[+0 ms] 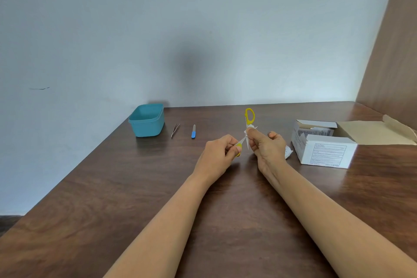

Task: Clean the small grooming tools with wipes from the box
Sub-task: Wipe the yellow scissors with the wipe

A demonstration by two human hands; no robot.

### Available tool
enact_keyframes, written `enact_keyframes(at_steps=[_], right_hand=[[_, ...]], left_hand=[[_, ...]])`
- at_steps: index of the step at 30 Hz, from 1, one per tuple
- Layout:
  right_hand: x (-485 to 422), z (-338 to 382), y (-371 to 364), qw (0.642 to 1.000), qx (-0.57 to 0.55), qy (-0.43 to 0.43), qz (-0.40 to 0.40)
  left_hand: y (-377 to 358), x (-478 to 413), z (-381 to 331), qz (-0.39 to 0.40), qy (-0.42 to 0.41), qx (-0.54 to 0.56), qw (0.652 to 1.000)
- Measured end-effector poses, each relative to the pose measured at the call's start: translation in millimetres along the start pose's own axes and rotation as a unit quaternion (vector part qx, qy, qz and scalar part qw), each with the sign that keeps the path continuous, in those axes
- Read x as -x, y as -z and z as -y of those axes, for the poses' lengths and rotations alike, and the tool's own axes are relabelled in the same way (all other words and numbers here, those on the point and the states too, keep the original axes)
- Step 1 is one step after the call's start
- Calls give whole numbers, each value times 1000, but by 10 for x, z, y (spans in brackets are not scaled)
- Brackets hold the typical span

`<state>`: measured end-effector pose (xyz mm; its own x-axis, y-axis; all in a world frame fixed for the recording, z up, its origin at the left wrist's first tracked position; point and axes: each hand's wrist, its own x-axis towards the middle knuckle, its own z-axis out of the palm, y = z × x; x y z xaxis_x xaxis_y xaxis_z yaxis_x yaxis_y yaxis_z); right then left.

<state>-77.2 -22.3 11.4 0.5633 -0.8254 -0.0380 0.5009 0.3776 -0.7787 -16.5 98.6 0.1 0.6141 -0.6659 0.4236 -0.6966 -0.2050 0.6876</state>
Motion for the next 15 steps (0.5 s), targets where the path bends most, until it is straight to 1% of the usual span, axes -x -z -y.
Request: enact_keyframes(at_steps=[3, 9, 15], right_hand=[[-5, -20, 4, 1000, -1, 7, 3], [-5, -51, 2, 999, 22, 46, 9], [8, -6, -7, 1000, -7, 20, 4]], left_hand=[[-2, 6, -6, 4, -3, 5, 1000], [-1, 1, -2, 7, -1, 7, 1000], [3, -1, 1, 7, 1, -3, 1000]])
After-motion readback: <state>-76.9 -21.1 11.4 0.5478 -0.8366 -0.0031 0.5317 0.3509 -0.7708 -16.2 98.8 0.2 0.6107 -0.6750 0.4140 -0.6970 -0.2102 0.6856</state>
